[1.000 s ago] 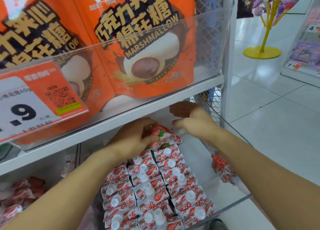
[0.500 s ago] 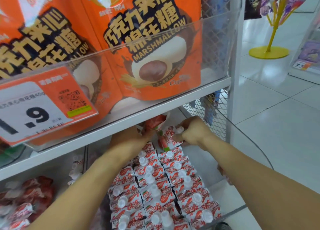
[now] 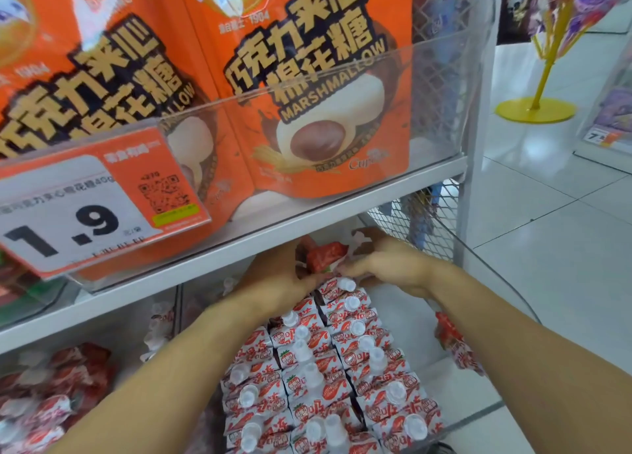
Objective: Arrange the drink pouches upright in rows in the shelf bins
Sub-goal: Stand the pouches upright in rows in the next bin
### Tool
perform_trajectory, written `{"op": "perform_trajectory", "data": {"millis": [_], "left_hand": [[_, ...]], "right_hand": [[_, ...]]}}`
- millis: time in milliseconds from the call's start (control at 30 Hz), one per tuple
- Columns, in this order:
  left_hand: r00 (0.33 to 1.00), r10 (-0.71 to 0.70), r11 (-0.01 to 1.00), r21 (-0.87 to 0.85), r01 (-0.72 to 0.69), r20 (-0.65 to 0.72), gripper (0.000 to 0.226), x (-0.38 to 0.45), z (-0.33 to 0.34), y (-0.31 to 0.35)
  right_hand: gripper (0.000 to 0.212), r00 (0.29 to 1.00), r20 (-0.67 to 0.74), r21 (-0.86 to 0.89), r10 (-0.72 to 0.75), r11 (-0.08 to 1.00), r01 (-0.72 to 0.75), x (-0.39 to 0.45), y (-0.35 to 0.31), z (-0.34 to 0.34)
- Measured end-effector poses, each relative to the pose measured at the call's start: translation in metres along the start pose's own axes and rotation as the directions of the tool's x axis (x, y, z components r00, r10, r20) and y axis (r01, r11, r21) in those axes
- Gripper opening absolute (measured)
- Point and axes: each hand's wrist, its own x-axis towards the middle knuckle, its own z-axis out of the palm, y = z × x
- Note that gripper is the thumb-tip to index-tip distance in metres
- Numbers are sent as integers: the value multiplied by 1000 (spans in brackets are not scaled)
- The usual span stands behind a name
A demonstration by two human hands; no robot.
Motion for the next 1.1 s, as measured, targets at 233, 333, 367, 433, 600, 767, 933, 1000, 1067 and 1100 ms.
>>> {"op": "perform_trajectory", "data": {"millis": [233,333,367,433,600,767,933,1000,1067,1100], "left_hand": [[995,48,992,123,-38,-85,64,-2,4,0],[975,196,958,233,-167,-107,57,-9,8,3],[973,223,951,235,-203,-64,47,-11,10,2],[977,204,954,214,-212,57,35,-16,14,2],[970,231,941,236,-243,79,39,-13,19,2],[986,158,950,264,-167,55,15,-7,23,4],[986,158,950,263,-166,53,25,-19,22,8],[983,182,953,238,-185,36,34,-33,21,13],[976,216,955,203,-215,20,43,-52,20,23],[972,235,951,201,-236,32,47,-62,22,28]], "right_hand": [[29,975,-212,62,-68,995,82,-4,-2,0],[17,951,-253,-229,-180,966,122,0,-1,4],[15,949,-227,-335,-217,933,133,0,-2,4],[19,965,-175,-365,-197,923,122,5,3,3],[34,995,-96,-237,-35,972,11,8,1,6],[25,998,-57,-393,11,919,-32,3,-7,7],[52,999,-30,-750,-30,661,-3,-29,-27,-9],[55,996,-32,-851,-87,524,18,-59,-36,-17],[58,999,46,-930,-24,364,51,-89,-41,-19],[63,995,78,-957,55,284,59,-101,-41,-19]]}}
